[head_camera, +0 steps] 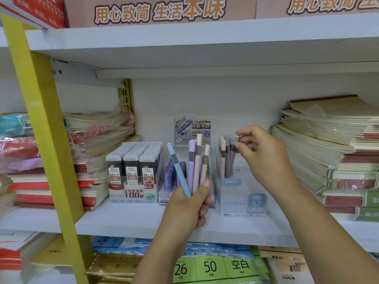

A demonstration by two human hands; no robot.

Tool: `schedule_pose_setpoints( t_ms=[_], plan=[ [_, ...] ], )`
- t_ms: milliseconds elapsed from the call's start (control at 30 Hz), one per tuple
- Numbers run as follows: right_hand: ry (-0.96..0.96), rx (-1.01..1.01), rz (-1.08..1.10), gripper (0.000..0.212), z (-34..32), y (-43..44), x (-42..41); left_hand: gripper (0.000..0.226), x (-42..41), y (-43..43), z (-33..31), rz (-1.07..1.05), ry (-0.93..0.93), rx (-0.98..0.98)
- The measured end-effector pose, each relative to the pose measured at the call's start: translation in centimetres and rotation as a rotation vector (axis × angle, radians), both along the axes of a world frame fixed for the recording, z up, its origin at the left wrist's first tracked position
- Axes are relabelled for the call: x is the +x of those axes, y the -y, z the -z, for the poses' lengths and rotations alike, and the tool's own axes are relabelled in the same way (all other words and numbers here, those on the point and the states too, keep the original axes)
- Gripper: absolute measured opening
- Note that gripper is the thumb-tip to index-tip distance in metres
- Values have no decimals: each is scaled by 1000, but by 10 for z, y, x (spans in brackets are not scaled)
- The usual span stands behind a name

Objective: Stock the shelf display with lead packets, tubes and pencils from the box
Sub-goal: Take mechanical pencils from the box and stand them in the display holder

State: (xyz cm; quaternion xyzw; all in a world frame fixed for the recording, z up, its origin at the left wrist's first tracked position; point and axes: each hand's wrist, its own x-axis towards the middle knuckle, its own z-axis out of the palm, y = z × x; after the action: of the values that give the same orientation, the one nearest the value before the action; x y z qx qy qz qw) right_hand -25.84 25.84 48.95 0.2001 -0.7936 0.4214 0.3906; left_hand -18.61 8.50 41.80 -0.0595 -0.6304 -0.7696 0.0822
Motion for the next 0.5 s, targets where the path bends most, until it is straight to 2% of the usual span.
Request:
schedule_pose_setpoints(
  t_ms=[233, 500],
  plan=[
    [-40, 17, 22, 22, 1, 2, -3, 30, 0, 1, 0, 2, 6, 8],
    [130, 339, 52, 36, 2, -6, 2, 40, 1, 1, 2, 13, -6, -17]
  ],
)
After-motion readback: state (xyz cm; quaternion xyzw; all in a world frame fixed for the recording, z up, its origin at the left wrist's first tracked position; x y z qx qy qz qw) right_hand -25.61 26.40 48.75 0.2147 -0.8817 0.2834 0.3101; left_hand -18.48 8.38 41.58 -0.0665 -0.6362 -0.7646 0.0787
